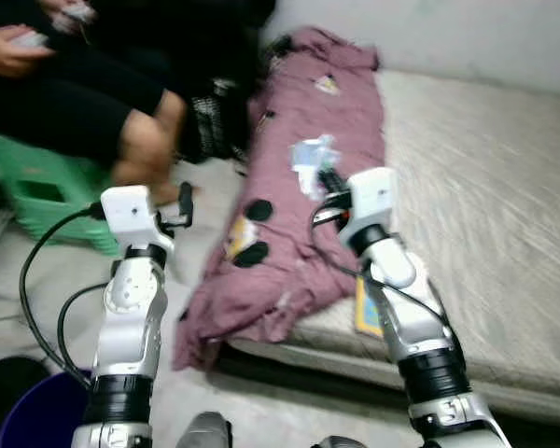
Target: Clean up the room
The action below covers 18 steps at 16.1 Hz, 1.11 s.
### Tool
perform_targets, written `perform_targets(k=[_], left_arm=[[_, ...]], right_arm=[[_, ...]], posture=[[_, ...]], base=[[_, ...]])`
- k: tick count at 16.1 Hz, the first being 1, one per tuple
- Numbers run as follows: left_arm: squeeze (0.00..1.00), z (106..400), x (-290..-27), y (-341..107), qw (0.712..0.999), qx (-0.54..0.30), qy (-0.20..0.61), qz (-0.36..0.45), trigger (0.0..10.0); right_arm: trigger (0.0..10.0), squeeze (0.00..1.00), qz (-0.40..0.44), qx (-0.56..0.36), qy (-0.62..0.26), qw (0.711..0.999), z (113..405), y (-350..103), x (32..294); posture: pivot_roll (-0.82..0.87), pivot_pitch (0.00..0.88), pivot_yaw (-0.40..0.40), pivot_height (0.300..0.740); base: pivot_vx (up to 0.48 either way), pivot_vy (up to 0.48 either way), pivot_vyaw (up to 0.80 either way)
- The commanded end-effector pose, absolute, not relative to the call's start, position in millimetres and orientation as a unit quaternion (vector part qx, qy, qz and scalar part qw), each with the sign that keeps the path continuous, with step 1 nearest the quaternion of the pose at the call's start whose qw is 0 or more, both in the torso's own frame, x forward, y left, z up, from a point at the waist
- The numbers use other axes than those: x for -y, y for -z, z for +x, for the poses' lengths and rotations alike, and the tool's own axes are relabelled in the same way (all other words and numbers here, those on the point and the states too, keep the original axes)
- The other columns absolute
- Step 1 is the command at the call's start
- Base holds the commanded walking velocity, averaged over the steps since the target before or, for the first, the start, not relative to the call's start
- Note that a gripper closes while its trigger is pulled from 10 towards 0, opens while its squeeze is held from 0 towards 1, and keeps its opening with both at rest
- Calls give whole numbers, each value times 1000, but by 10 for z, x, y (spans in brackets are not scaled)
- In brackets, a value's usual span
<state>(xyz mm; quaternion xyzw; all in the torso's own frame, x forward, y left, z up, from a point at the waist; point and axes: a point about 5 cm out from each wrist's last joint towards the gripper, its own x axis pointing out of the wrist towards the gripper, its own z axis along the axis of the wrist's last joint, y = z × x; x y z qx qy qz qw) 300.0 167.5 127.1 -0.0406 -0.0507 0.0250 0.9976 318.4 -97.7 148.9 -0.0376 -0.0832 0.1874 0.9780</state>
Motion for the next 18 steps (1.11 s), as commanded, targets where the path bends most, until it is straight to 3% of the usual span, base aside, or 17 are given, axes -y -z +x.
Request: perform_targets(k=[1, 7, 9, 18], left_arm=[[0, 2961, -1616, -1249, 998, 48, -18, -36, 10000], [0, 2942, -1635, -1157, 999, 42, -26, -3, 10000], [0, 2910, -1688, -1112, 998, 32, -43, -31, 10000], [0, 2836, -1586, -1118, 999, 28, -11, -24, 10000]], right_arm=[[10000, 0, -42, 84, -180, 979, 3174, -1474, 1030], [10000, 0, -32, 91, -194, 976, 3213, -1476, 940], [10000, 0, -25, 83, -201, 976, 3162, -1410, 888], [10000, 0, -31, 78, -212, 974, 3119, -1366, 888]], posture=[[25, 0, -36, 740], [38, 0, -60, 740], [41, 0, -64, 740], [44, 0, -76, 740]], base=[[0, 0, 800], [0, 0, 800], [0, 0, 800], [0, 0, 800]])
